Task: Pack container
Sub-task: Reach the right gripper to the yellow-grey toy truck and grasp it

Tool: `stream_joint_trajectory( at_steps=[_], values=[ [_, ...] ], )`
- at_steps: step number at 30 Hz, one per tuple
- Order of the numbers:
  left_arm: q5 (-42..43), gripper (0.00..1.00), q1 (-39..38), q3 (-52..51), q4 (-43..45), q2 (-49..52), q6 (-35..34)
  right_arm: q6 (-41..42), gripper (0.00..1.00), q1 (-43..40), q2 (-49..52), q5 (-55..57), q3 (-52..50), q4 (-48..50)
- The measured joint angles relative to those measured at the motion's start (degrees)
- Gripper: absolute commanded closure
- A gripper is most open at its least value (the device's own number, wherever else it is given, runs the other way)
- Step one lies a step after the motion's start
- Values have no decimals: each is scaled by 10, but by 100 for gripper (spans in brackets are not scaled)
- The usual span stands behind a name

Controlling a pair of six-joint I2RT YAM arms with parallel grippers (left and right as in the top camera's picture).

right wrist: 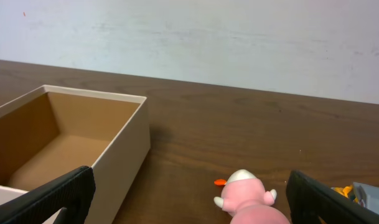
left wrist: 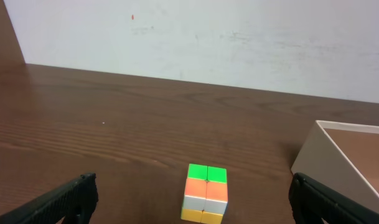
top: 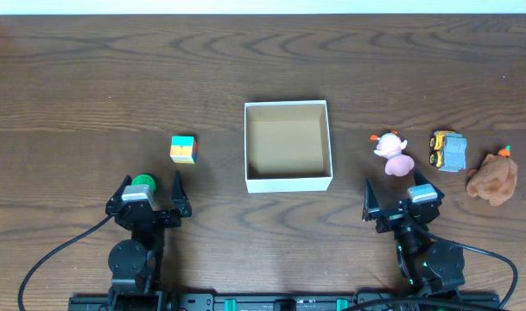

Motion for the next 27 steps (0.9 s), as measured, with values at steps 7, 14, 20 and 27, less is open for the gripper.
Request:
stream_joint_trajectory(
  at_steps=[7,14,20,27],
  values=[
    [0,2,0,0,0,0,0,0,1,0,0,0,0,0],
    [0,2,0,0,0,0,-9,20,1,0,0,-2,0,0],
    [-1,2,0,17,-35,9,-52,51,1,-8,3,20,14,-28],
    [-12,2,0,142,-158,123,-76,70,1,-56,66,68,153,-172]
  ],
)
